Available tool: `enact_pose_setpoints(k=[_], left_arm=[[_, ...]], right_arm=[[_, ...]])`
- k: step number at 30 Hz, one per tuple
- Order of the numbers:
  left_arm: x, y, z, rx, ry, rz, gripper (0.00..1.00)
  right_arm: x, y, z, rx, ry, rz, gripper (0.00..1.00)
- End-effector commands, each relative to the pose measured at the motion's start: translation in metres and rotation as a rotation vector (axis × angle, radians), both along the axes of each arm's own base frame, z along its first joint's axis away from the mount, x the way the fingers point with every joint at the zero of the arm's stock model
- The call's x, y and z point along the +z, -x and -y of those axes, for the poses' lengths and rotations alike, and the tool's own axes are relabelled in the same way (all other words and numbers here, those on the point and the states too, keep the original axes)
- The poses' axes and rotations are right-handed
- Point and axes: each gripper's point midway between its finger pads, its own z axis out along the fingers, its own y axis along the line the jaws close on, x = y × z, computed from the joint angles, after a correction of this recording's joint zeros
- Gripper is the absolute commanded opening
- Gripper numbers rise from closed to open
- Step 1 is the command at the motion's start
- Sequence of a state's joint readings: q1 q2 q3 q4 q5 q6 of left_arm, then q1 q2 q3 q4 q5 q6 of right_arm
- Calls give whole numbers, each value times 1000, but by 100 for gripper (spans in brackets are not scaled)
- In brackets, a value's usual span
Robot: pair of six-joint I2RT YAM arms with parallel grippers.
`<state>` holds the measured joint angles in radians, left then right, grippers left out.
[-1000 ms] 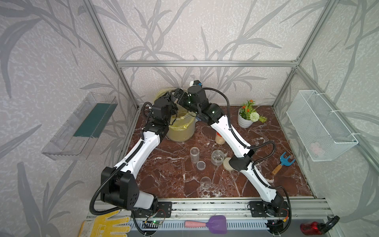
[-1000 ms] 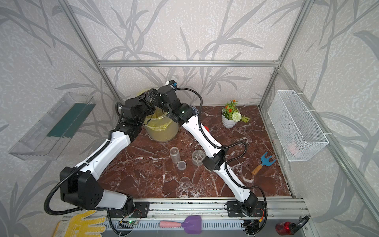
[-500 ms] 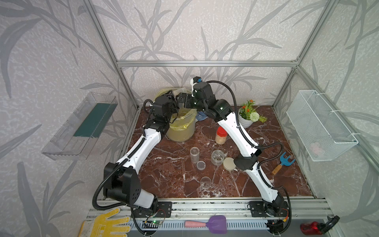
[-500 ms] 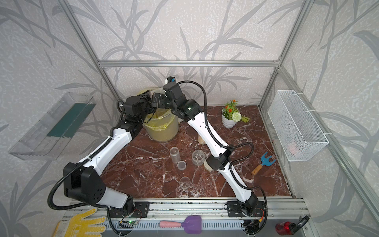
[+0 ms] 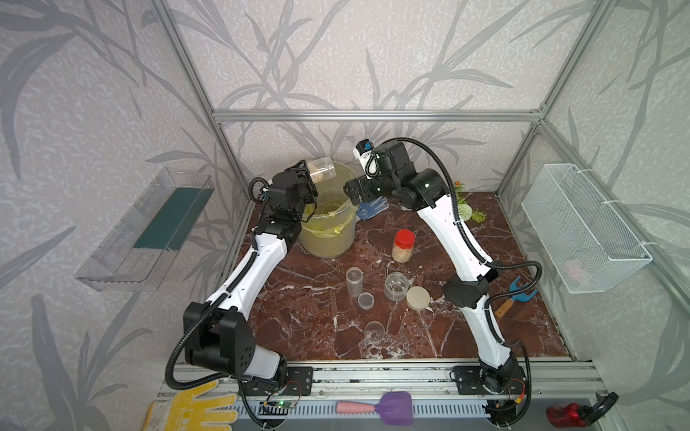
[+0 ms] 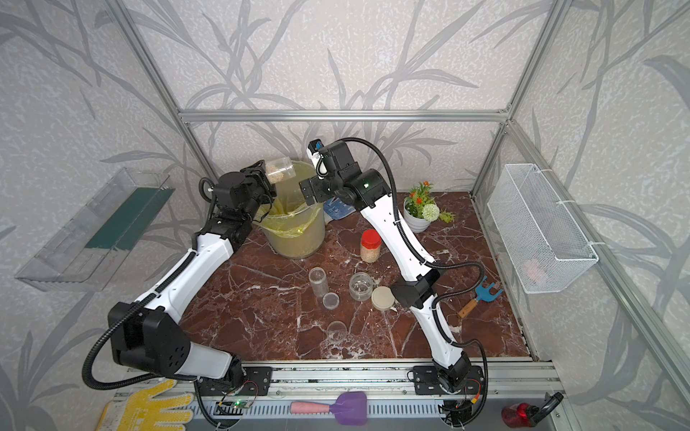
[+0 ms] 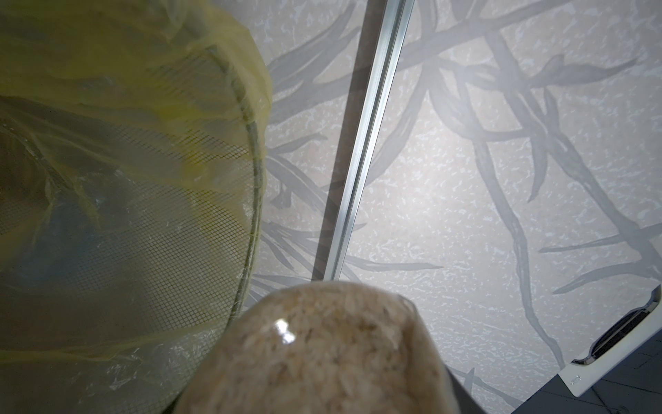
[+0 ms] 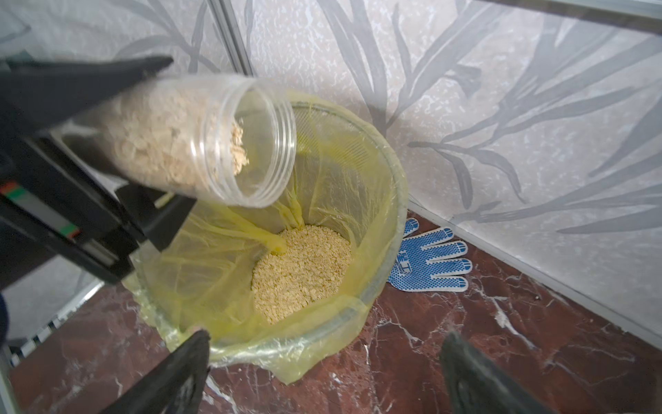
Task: Empty expired oatmeal from jars
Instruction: Pour the expired oatmeal into the trash bin.
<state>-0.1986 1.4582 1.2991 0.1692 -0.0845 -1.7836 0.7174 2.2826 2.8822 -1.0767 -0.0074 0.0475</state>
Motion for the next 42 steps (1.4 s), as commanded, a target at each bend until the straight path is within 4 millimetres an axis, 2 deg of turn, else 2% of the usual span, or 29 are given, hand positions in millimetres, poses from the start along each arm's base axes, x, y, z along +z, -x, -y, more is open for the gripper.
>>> enact_pose_setpoints(k=[1,6,15,21,27,28,31,35,42], left_arm=[[18,8,-1,-18,-9,45,9],[15,7,1,-31,-17,41,9],[12,5,5,-60,-56,34,8],[11,9,5,-76,-148,20,8],[0,12,-2,-99,-259,-40,8],[-2,12,-2,-113,-280,-55,8],[-12,9,-5,-144,-324,-89,7],[-28,10,-17,-133,-381,-135,7],[-39,4,-21,-182,-541,-201,6]], right_arm=[[13,25,17,133,117,63,99],[8,27,51,116,136,-9,99],[3,42,99,124,153,-59,99],[-7,56,120,123,163,-86,99],[-25,70,135,95,199,-133,99],[-22,76,140,86,201,-124,99],[-28,84,154,52,219,-120,99],[-31,95,180,-11,186,-115,99],[-45,122,222,-104,156,-138,99]])
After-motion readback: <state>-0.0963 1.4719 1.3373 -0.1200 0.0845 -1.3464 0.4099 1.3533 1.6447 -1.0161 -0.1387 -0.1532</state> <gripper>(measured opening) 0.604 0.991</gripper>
